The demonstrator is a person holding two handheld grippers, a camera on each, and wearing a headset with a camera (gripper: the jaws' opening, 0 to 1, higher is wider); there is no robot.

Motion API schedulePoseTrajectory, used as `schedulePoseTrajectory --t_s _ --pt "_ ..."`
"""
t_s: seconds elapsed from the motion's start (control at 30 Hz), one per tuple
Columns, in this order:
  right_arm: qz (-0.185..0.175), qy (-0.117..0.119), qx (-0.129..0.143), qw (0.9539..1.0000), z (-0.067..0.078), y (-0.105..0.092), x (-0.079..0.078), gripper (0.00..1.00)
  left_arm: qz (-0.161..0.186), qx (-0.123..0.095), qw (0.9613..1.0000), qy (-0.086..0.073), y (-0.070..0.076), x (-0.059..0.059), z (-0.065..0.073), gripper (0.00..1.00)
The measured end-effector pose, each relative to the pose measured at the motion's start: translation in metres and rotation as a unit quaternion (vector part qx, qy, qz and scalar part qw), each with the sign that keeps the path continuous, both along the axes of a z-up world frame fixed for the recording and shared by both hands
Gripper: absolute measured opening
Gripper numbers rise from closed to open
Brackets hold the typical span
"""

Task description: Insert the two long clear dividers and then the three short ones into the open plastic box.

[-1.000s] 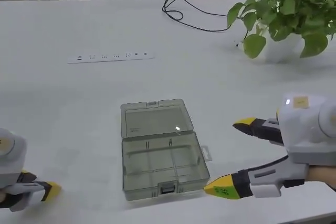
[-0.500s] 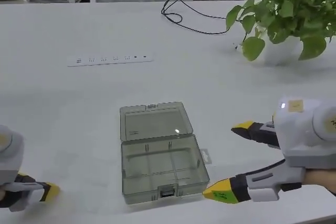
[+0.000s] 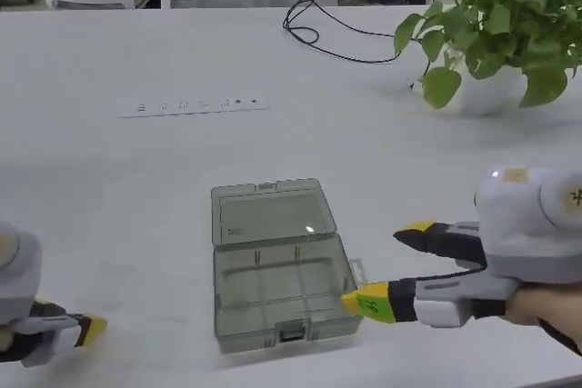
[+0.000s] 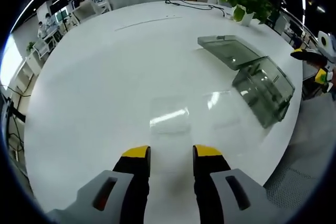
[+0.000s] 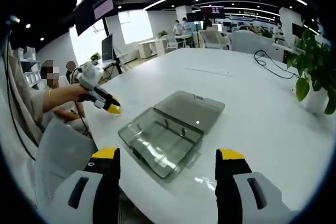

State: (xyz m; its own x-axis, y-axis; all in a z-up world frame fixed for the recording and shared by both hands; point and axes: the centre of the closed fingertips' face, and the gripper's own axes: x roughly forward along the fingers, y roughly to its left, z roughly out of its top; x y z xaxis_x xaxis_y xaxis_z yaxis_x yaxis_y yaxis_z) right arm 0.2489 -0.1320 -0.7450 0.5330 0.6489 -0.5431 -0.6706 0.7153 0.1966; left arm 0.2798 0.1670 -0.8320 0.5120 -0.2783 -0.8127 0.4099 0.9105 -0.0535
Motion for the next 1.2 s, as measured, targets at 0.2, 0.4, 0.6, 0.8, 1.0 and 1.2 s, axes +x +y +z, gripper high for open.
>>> schedulePoseTrajectory --t_s 0.2,0.4,0.6,0.8,1.0,1.2 --pt "-0.038 0.015 0.054 0.9977 0.004 0.015 0.003 0.65 0.015 -0.047 0.9977 -0.047 -0.014 0.001 0.016 0.3" --pt "-0.069 0.035 0.101 0.9919 0.005 0.033 0.008 0.57 0.026 -0.103 0.9911 -0.08 -0.035 -0.004 0.033 0.3" --pt "-0.083 0.05 0.142 0.9851 0.01 0.053 0.011 0.51 0.038 -0.156 0.9822 -0.098 -0.056 -0.015 0.053 0.3" --pt "-0.08 0.055 0.175 0.9798 0.017 0.075 0.012 0.45 0.044 -0.196 0.9731 -0.112 -0.076 -0.024 0.072 0.3" --pt "-0.071 0.055 0.207 0.9742 0.026 0.098 0.01 0.38 0.043 -0.223 0.966 -0.124 -0.093 -0.03 0.086 0.3" --pt "-0.056 0.053 0.223 0.9717 0.03 0.118 0.007 0.32 0.039 -0.26 0.9542 -0.143 -0.112 -0.033 0.104 0.3"
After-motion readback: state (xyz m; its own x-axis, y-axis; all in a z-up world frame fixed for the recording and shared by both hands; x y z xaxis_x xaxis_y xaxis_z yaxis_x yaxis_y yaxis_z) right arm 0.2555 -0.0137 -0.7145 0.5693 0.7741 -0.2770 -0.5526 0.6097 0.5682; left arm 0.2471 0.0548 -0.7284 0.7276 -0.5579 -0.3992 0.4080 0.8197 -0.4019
